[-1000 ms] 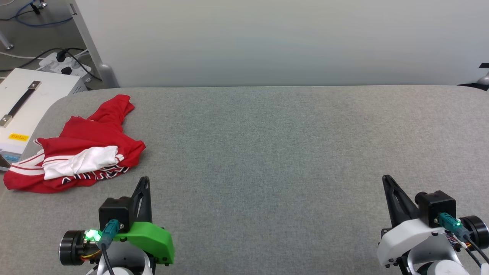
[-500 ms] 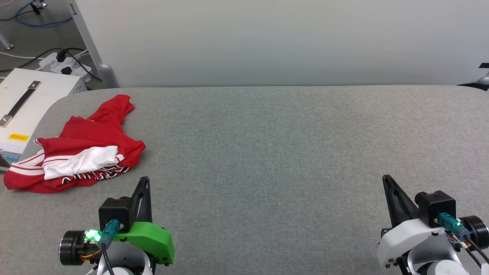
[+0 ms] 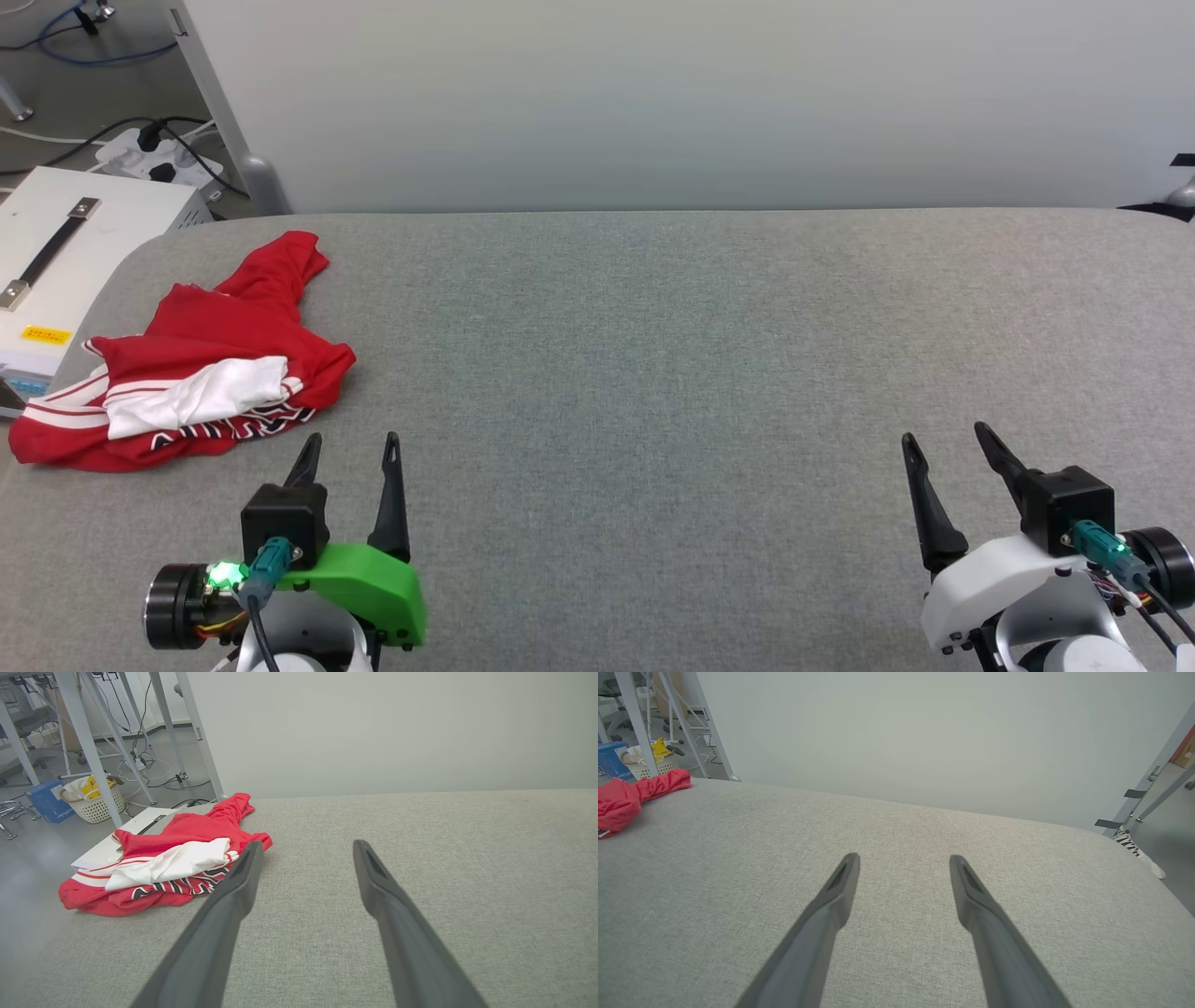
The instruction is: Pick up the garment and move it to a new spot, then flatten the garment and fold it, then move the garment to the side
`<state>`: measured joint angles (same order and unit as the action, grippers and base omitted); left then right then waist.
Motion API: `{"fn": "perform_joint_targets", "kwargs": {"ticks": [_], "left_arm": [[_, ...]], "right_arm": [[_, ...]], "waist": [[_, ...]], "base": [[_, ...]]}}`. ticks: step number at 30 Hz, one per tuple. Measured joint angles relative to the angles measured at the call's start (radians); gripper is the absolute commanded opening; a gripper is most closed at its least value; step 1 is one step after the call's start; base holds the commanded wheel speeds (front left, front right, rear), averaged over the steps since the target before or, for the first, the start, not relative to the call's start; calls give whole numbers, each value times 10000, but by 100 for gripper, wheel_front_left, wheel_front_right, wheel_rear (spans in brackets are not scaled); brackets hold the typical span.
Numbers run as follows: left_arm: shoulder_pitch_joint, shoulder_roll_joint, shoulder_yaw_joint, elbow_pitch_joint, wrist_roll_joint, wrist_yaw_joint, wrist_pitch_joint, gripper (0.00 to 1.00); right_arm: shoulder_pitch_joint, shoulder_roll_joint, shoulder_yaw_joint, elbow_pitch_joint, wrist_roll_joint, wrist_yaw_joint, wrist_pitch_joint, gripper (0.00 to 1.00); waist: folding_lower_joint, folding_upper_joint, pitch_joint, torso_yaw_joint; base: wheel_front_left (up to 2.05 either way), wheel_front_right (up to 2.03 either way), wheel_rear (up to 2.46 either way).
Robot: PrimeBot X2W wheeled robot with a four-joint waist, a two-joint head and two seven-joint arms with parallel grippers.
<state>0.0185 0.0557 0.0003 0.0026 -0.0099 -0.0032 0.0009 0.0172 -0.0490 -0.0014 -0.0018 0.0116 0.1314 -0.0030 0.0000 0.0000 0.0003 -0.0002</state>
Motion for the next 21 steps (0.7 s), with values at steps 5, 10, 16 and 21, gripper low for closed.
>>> {"fn": "perform_joint_targets", "kwargs": {"ticks": [5, 10, 16, 21], "left_arm": [[0, 0, -2, 0, -2, 2, -19, 100], [0, 0, -2, -4, -36, 36, -136, 100], [0, 0, -8, -13, -94, 88, -278, 100], [0, 0, -13, -21, -144, 88, -372, 100]], "right_arm": [[0, 0, -25, -4, 31, 0, -29, 100], [1, 0, -61, -44, 161, 0, -121, 100], [2, 2, -111, -107, 305, 0, -253, 100], [4, 2, -134, -171, 395, 0, -370, 100]], "waist": [[0, 0, 11, -1], [0, 0, 26, -1], [0, 1, 45, 0], [0, 0, 48, 2]], "base": [[0, 0, 0], [0, 0, 0], [0, 0, 0], [0, 0, 0]]}}
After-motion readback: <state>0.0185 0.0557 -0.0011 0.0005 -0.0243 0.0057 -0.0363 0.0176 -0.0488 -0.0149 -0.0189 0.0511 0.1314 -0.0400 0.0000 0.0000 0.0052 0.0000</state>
